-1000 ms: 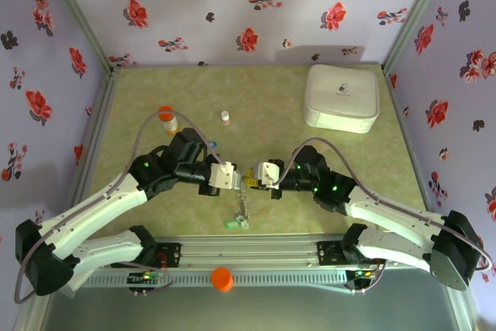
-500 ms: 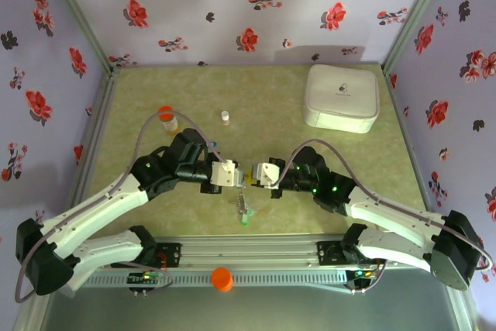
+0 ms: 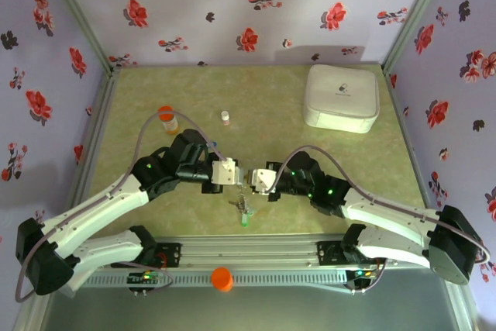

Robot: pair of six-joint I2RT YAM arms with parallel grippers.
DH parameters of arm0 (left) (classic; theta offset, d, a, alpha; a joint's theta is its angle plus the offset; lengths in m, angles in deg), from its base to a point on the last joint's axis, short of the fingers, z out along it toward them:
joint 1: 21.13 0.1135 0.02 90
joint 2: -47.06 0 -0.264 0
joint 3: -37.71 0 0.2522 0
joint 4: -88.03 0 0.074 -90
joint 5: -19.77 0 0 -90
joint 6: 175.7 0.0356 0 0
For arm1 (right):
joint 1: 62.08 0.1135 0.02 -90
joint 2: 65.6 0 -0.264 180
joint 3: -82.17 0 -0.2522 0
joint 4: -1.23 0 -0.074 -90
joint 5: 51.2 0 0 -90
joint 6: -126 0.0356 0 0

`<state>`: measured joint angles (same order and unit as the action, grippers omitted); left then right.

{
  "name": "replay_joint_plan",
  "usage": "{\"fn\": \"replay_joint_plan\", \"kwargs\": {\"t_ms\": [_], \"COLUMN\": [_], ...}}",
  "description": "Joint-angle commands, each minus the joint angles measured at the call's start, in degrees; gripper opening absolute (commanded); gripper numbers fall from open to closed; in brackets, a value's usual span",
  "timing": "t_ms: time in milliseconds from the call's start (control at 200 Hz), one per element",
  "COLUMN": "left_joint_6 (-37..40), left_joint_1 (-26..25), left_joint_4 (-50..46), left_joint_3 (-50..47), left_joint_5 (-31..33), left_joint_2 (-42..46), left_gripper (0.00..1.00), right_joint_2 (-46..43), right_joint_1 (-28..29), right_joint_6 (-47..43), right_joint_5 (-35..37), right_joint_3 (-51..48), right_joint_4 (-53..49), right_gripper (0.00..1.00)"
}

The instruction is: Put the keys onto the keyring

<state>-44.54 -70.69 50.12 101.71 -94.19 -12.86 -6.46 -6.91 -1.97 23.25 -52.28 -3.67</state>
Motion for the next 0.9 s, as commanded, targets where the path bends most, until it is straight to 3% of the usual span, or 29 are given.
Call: {"fn": "replay_joint_plan", "kwargs": {"t_ms": [0,85,195,395,595,750,895], "left_joint_6": [-4.03,-10.15,-17.78,-27.58,-32.74,-32.87,-32.53], "left_joint_1": [-0.28,-0.26,-0.19,0.5,1.92,2.1,2.09], "left_joint_4": [7.44,13.82,23.56,37.36,51.51,53.14,52.84], "left_joint_3": [-1.63,-4.28,-9.13,-16.57,-22.76,-23.73,-24.15], "left_joint_5": [-0.58,-0.62,0.08,-0.96,-2.34,-5.86,-9.17], "left_joint_2": [1.58,2.27,4.1,5.06,5.74,5.7,5.68], "left_gripper": [0.0,0.0,0.0,0.0,0.0,0.0,0.0], "right_joint_2": [-0.43,-0.64,-4.06,-9.1,-7.22,-5.99,-6.14], "right_joint_1": [0.36,0.33,-1.53,-5.69,-5.83,-5.85,-5.8], "right_joint_6": [0.67,2.76,7.71,16.1,18.08,19.4,19.88], "right_joint_5": [0.5,0.0,-2.45,-10.35,-10.03,-10.04,-8.36], "right_joint_3": [-0.96,-1.24,-3.75,-4.85,-4.94,-4.44,-4.85], "right_joint_4": [0.16,1.29,5.4,7.38,9.29,9.35,10.14], "right_gripper": [0.0,0.16,0.29,0.35,0.34,0.27,0.37]}}
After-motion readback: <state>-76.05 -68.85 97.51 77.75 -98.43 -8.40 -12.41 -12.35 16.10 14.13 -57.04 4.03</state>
